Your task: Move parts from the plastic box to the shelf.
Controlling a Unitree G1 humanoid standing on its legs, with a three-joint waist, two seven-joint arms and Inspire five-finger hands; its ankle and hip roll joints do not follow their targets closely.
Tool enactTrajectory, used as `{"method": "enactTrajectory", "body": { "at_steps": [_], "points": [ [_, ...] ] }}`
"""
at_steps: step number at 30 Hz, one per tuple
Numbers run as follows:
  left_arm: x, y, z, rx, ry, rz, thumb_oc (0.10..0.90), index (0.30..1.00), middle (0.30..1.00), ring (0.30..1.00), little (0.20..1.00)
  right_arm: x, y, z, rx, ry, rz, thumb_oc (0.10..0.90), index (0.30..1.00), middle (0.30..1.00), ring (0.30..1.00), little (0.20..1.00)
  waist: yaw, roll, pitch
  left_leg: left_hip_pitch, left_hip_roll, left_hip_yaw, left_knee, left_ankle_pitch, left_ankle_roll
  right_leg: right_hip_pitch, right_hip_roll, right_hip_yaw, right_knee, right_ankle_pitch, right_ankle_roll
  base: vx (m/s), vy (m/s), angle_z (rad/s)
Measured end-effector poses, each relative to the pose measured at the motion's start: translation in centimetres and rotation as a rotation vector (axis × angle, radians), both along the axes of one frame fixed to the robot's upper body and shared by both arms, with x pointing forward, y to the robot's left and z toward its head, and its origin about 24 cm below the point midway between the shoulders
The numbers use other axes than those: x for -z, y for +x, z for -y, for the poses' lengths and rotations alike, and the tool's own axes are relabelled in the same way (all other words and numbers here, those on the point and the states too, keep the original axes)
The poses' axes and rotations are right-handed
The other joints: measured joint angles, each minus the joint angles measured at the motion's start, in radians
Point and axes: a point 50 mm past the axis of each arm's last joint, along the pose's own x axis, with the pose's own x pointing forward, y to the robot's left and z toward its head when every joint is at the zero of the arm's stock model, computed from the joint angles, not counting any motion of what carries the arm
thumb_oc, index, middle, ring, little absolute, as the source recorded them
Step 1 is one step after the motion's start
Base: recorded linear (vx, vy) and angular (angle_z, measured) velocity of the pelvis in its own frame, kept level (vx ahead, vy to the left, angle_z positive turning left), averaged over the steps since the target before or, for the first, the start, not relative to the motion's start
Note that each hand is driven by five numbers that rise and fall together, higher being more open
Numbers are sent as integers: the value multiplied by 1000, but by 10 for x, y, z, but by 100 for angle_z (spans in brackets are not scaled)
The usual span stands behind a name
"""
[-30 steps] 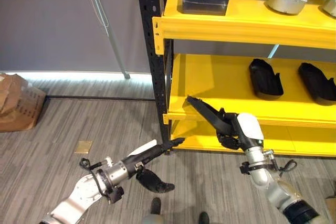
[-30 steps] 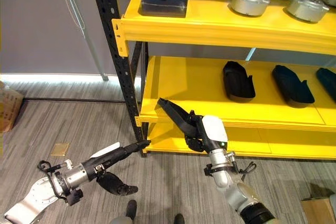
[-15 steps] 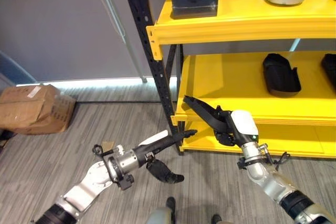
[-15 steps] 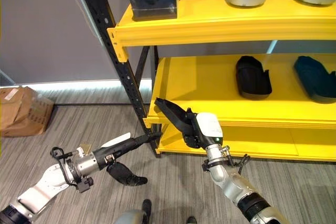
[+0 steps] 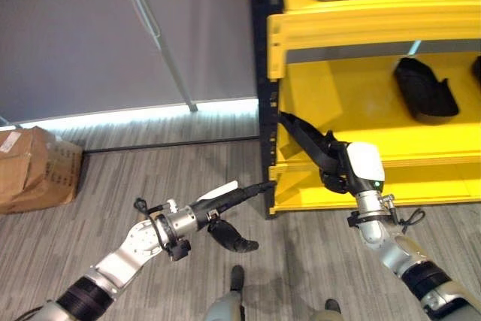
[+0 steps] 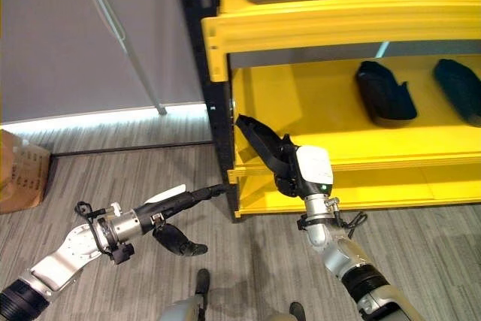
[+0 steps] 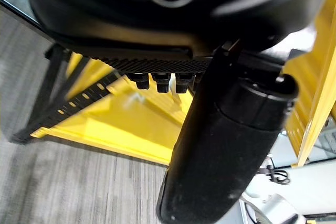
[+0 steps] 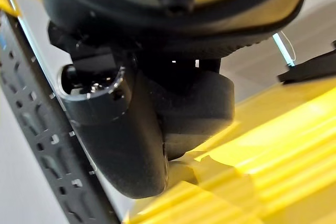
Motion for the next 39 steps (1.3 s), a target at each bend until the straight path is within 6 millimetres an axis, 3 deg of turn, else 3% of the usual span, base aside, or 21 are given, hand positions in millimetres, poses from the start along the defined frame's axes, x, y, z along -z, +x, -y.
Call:
{"method": "enactTrajectory", "body": {
  "at_steps": [1,2,3,7,9,10,11,12,13,14,16,21,28,35,39],
  "points": [
    [-2,-1,-1,10,14,5,900,1000,1000,1000,1000,1,0,1,12,1,-5,400,300,300,300,300,14,0,0,8,-1,2,0,-6,10,-1,24,7,7,-11,15,63,149,5],
    [-3,-1,-3,10,24,6,900,1000,1000,1000,1000,1,0,1,27,3,-8,400,300,300,300,300,24,-7,0,18,-5,7,0,-10,16,-8,36,-20,24,0,7,38,154,-21],
    [0,-2,-5,3,28,-8,900,1000,1000,1000,1000,1,2,4,49,9,-16,400,300,300,300,300,44,-7,-1,35,-4,28,0,-15,23,-20,25,-78,70,7,4,45,137,-27],
    [6,-7,-5,-10,4,-29,900,1000,1000,1000,1000,4,7,-4,39,31,-50,400,300,300,300,300,72,-8,-1,71,24,104,0,-40,32,-94,24,-162,174,46,-5,70,19,-60],
    [7,-6,-1,-14,-14,-37,900,1000,1000,1000,1000,7,7,-4,43,29,-68,400,300,300,300,300,59,-12,-3,78,39,104,-1,-44,32,-101,58,-138,149,-16,-6,133,-170,-23],
    [7,-6,0,-16,-19,-36,900,1000,1000,1000,1000,8,7,-3,49,27,-70,400,300,300,300,300,56,-13,-4,75,50,101,0,-43,26,-97,98,-111,89,-30,-23,74,-133,5],
    [6,-4,-1,-14,-12,-32,900,1000,1000,1000,1000,10,9,-2,57,23,-76,400,300,300,300,300,48,-15,-5,68,64,90,-1,-40,16,-75,163,-29,-31,-27,-25,62,-158,32],
    [2,-1,-2,-8,6,-19,900,1000,1000,1000,1000,9,11,-1,68,24,-76,400,300,300,300,300,33,-34,-9,60,56,69,-3,-36,6,-45,196,17,-142,-10,-46,49,-153,62],
    [-1,2,-3,-13,11,-6,900,1000,1000,1000,1000,10,12,3,91,27,-86,400,300,300,300,300,22,-53,-19,57,42,46,-5,-31,-8,-42,198,35,-147,41,-71,100,-265,67],
    [-3,1,1,-7,-8,3,900,1000,1000,1000,1000,12,14,13,137,18,-109,400,300,300,300,300,25,-30,-37,49,80,51,-5,-34,-24,-51,232,11,-151,31,-89,138,-258,29],
    [-2,-4,5,4,-31,-1,900,1000,1000,1000,1000,11,15,15,153,17,-109,400,300,300,300,300,35,-15,-48,53,118,73,-1,-37,-43,-54,268,16,-150,31,-114,150,-189,-19],
    [4,-8,9,-5,-54,-14,900,1000,1000,1000,1000,10,16,19,174,-2,-116,400,300,300,300,300,22,-6,-56,77,134,83,0,-34,-56,-35,281,12,-143,32,-125,101,-96,-8],
    [3,-6,7,-36,-54,-11,900,1000,1000,1000,1000,-2,34,14,156,-47,-135,400,300,300,300,300,22,9,-65,84,136,106,0,-42,-67,-36,279,15,-150,25,-129,58,-56,-5],
    [8,-9,5,-47,-52,-32,900,1000,1000,1000,1000,-1,38,20,183,-72,-161,400,300,300,300,300,62,58,-94,85,134,106,0,-52,-66,-37,276,12,-150,20,-133,86,-15,-2],
    [16,-13,2,-69,-41,-79,900,1000,1000,1000,1000,-6,44,21,188,-83,-156,400,300,300,300,300,73,70,-94,84,132,103,0,-52,-67,-36,274,9,-150,19,-131,78,8,2]
  ]
}}
